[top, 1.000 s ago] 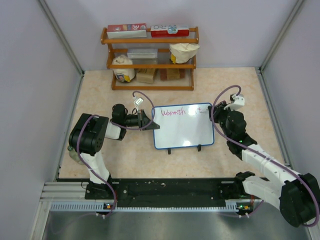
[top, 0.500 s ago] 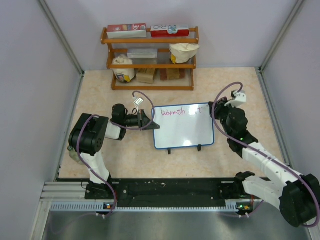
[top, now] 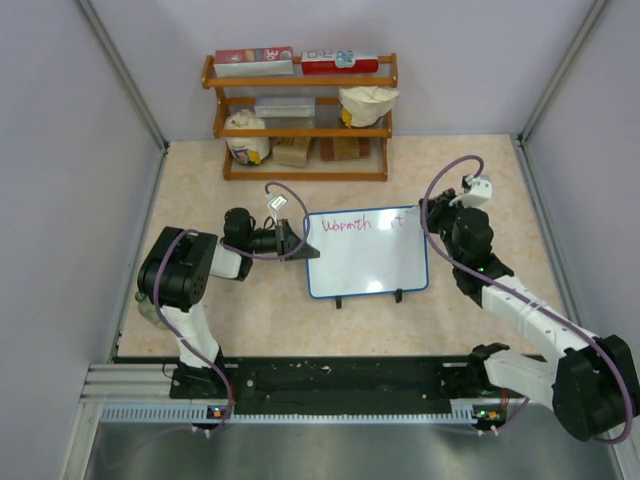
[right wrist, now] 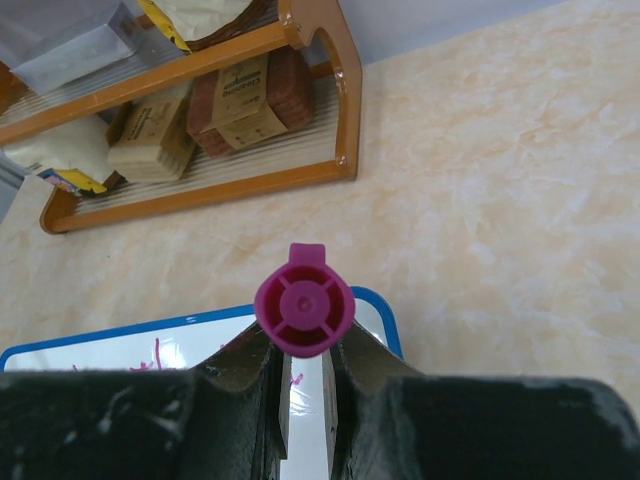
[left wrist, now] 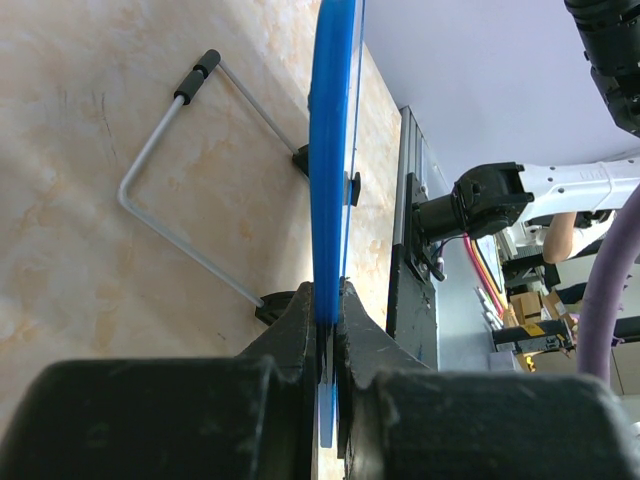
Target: Write a sentence on the whiteboard
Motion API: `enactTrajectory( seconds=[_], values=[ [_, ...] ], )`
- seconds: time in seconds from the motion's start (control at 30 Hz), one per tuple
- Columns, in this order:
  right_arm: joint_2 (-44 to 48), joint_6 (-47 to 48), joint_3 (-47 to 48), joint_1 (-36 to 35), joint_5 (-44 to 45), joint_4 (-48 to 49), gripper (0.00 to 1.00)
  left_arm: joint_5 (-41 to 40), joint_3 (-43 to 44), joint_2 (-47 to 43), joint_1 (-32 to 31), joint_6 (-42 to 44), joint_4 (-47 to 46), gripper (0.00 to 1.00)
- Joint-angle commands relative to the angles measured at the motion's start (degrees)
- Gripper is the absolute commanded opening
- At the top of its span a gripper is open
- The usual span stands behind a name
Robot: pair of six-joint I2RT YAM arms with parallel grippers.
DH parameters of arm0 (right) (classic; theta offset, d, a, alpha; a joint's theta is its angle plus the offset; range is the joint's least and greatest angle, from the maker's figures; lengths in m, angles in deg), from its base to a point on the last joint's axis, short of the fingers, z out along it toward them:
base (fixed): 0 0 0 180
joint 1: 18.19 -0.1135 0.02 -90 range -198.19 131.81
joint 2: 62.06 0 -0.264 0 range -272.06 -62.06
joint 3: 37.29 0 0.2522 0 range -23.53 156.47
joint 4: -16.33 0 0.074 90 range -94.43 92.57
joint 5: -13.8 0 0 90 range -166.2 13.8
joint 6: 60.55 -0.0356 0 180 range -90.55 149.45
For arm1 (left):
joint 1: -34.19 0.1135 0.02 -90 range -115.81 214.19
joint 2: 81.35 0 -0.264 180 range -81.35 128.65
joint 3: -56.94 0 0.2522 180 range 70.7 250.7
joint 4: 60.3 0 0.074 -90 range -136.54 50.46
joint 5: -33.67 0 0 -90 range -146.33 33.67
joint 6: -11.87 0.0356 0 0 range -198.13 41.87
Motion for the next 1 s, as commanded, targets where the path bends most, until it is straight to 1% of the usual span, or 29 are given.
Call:
enactTrajectory(
  seconds=[0.0, 0.23, 0.97],
  values=[
    [-0.79, 0.47, 2.80, 1.00, -0.42, 2.56, 0.00, -0.92, 1.08, -0.33, 0.08, -0.19, 1.37, 0.00],
    [-1.58, -0.15, 1.66, 1.08, -1.04, 2.91, 0.00, -0.83, 1.17, -0.33, 0.08, -0.10, 1.46, 0.00],
    [2.90, -1.02, -4.40, 1.08, -2.27, 0.01, 0.00, -0.92, 1.08, -0.33, -0.01, -0.19, 1.55, 0.00]
  ],
)
